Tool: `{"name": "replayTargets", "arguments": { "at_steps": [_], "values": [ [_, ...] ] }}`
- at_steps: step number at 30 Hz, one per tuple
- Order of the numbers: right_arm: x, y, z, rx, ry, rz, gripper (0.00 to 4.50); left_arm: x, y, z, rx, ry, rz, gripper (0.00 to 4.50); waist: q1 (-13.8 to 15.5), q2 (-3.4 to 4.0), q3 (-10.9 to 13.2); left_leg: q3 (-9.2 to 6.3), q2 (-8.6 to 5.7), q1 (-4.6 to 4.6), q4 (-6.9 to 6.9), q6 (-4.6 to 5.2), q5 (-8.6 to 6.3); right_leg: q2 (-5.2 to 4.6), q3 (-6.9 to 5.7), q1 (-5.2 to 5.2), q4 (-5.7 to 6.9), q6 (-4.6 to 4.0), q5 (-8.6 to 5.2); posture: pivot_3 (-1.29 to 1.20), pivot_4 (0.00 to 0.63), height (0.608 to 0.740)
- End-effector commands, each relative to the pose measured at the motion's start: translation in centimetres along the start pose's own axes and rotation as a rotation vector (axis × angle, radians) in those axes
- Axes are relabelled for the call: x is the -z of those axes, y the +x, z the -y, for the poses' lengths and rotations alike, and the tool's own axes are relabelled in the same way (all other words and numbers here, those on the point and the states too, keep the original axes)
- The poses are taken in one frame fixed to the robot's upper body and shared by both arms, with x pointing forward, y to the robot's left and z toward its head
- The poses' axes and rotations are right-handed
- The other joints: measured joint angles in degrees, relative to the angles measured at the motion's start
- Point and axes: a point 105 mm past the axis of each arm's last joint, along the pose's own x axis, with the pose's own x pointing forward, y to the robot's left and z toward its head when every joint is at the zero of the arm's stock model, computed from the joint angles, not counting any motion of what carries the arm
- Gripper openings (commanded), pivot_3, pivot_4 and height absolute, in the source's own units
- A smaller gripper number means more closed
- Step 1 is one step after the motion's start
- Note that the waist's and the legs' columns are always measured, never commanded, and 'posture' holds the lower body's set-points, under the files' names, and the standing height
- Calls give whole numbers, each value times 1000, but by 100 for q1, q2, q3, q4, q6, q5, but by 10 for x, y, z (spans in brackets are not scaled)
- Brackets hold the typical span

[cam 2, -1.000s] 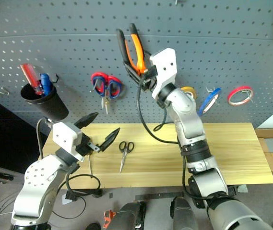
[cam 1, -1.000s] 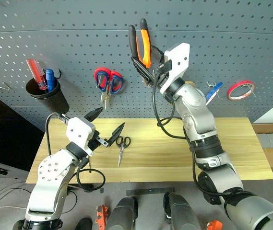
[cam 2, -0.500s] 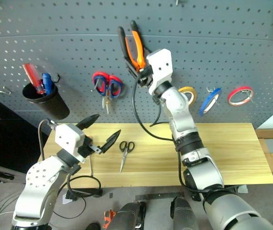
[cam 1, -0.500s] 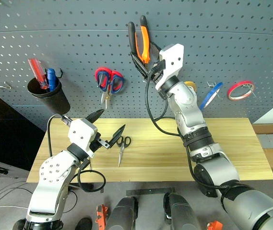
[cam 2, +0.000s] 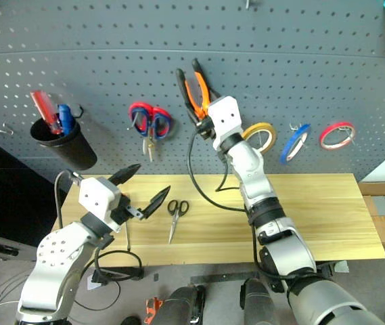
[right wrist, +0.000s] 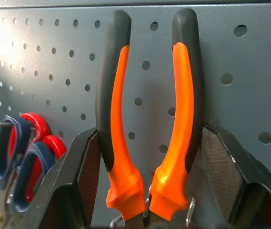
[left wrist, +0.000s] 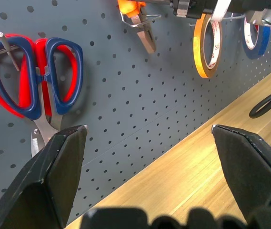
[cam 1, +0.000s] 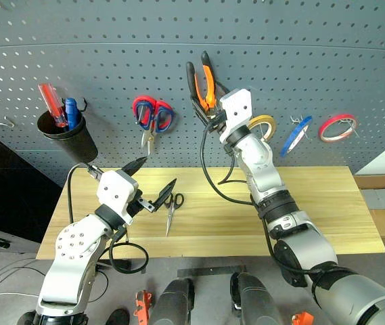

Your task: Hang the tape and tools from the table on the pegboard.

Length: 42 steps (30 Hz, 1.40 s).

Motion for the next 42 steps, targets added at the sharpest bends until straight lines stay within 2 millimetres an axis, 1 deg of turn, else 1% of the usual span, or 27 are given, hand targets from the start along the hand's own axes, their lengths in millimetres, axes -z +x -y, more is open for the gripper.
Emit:
{"name": "replayTargets", "arguments": {
  "at_steps": [1,2,5,6,11,14,16,17,19,20,21,23,24,25,27,28,29,30,33,35,36,38,40,42],
  "values": [
    [0,-3,-3,31,-5,-10,2937,-11,-2,-6,-19,44,29,4500,2,0,-1,0,0,-1,0,0,0,0,0,0,0,0,0,121,196,740],
    [2,-4,-4,29,6,-20,3320,-11,-3,-7,-23,43,27,4500,2,-2,-3,1,0,-2,0,0,0,0,1,-1,-1,0,0,118,199,740],
    [1,-7,-7,19,20,-25,4276,-9,-4,-8,-27,35,23,4500,-3,-2,-4,1,0,1,0,0,0,0,1,1,-1,0,0,114,200,740],
    [0,-8,-7,13,18,-28,4468,-8,-4,-7,-26,30,21,4500,-3,-2,-4,1,0,2,0,0,0,0,1,1,-1,0,0,114,200,740],
    [-3,-16,-1,7,5,-45,4468,-3,-5,-6,-36,5,9,4500,1,-2,-4,1,0,0,0,0,0,1,1,0,-3,0,0,111,204,740],
    [-12,-28,-2,-75,8,-68,4468,2,-8,-11,-64,-12,-16,4500,14,-2,-4,0,1,-2,-1,0,0,1,0,0,-5,0,0,108,203,740],
    [-15,-38,0,-111,52,-103,4468,5,-10,-14,-80,-20,-27,4500,17,-3,-4,-1,0,-2,-1,1,0,1,0,1,-6,0,0,105,202,740],
    [-15,-45,-2,-162,83,-124,4468,8,-11,-15,-85,-25,-39,4500,20,-3,-4,-2,1,-2,-1,1,0,1,0,1,-6,0,0,100,200,740],
    [-17,-68,-4,-295,146,-196,4468,21,-15,-18,-100,-41,-110,4500,36,-1,-6,-2,1,-1,-1,2,-1,1,0,3,-6,0,0,91,199,740],
    [-19,-76,-6,-344,168,-220,4468,26,-16,-18,-102,-46,-134,4500,44,-3,-7,-3,1,-1,0,4,-2,0,-2,6,-8,0,0,87,199,740],
    [-21,-86,-10,-408,225,-256,4468,34,-17,-16,-87,-69,-182,4500,46,-3,-7,-3,1,-1,0,4,-3,0,-2,7,-12,1,0,84,199,740],
    [-27,-105,-21,-535,329,-306,4468,46,-18,-14,-88,-106,-232,4500,50,-3,-6,-3,2,-2,0,21,-12,0,-2,8,-14,1,-1,72,200,740],
    [-28,-117,-30,-610,351,-335,4468,50,-17,-11,-89,-128,-244,4500,49,-3,-6,-4,3,-2,-1,24,-14,0,-3,8,-13,1,-1,69,202,740],
    [-28,-125,-35,-655,360,-355,4468,52,-16,-9,-91,-140,-247,4500,47,-4,-7,-5,4,-2,0,26,-15,-1,-3,8,-14,1,-1,69,204,740],
    [-9,-142,-50,-729,321,-457,4468,63,-15,-4,-113,-156,-294,4500,38,-8,-11,-3,5,-1,0,28,-16,-1,-3,9,-14,2,-1,69,209,740],
    [2,-146,-55,-732,302,-496,4468,68,-14,0,-113,-168,-319,4500,38,-12,-15,-2,4,0,0,28,-16,-2,-3,10,-15,2,-1,80,220,740],
    [10,-147,-59,-724,296,-516,4468,73,-14,5,-108,-178,-344,4500,36,-13,-16,-1,5,3,0,28,-16,-2,-4,13,-15,2,-1,87,223,740],
    [14,-147,-60,-714,296,-522,4468,75,-14,8,-102,-183,-357,4500,37,-14,-15,-2,5,2,0,28,-16,-2,-5,12,-14,2,-1,94,227,740],
    [30,-134,-57,-595,330,-516,4468,88,-15,18,-102,-192,-460,4500,49,-15,-15,-2,3,3,3,26,-15,-4,-4,13,-11,3,-1,126,238,740],
    [35,-130,-55,-558,333,-504,4468,96,-17,21,-108,-188,-524,4500,82,-15,-14,-3,2,4,3,26,-15,-5,-4,13,-10,3,-1,143,245,740],
    [39,-129,-55,-551,328,-507,4468,105,-22,25,-118,-179,-583,4500,109,-17,-13,-4,0,2,3,26,-15,-4,-4,12,-10,3,-1,157,252,740],
    [43,-130,-55,-550,320,-511,4468,118,-28,33,-130,-175,-654,4500,142,-17,-12,-5,0,1,2,21,-13,-4,-5,11,-13,3,-1,167,258,740],
    [46,-131,-56,-554,311,-515,4468,125,-29,41,-134,-190,-686,4500,159,-17,-12,-6,-1,0,1,20,-12,-4,-5,10,-15,3,-1,172,261,740],
    [48,-132,-56,-557,305,-520,4468,131,-23,47,-164,-223,-704,4500,176,-18,-11,-11,0,-1,0,21,-13,-4,-6,10,-16,3,-1,178,265,740]
  ]
}}
